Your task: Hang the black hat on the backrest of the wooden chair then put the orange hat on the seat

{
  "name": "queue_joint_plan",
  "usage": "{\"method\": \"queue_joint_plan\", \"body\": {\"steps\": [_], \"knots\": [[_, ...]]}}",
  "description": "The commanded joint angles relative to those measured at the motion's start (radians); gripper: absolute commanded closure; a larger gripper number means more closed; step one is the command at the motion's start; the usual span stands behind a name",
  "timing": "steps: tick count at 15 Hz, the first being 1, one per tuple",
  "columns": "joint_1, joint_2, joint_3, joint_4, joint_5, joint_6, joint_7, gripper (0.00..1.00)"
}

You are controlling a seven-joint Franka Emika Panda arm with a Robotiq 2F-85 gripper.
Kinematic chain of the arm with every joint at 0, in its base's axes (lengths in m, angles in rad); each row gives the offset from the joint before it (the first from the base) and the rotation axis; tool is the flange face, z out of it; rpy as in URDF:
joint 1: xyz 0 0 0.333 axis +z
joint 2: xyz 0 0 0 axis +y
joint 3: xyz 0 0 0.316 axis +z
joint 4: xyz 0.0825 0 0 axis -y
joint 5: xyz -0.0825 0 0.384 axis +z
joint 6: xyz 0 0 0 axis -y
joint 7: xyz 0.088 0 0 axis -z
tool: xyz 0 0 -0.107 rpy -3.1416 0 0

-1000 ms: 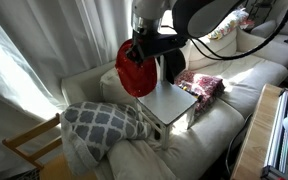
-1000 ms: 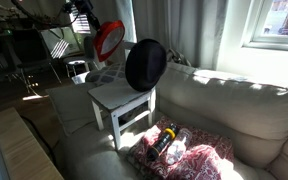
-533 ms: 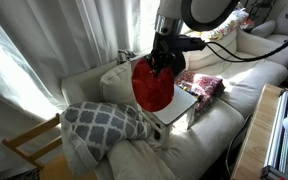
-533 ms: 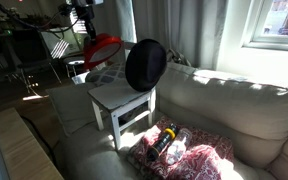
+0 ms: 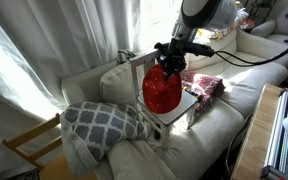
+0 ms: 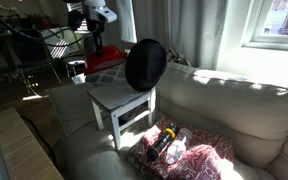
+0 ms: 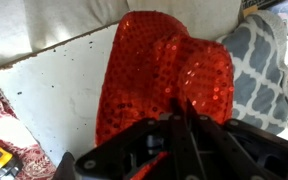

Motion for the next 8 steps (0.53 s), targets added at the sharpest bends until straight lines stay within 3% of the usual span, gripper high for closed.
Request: {"method": "queue_joint_plan", "body": {"steps": [1,5,8], "knots": [[0.01,0.033,-0.006,-0.032,0.168,0.048,-0.171,0.99],[0.026,0.074,-0.02,-0.067,0.214,0.098,-0.232,0.99],[0.024,0.125,-0.006,-0.077,0.271,0.227,-0.264,0.99]]}}
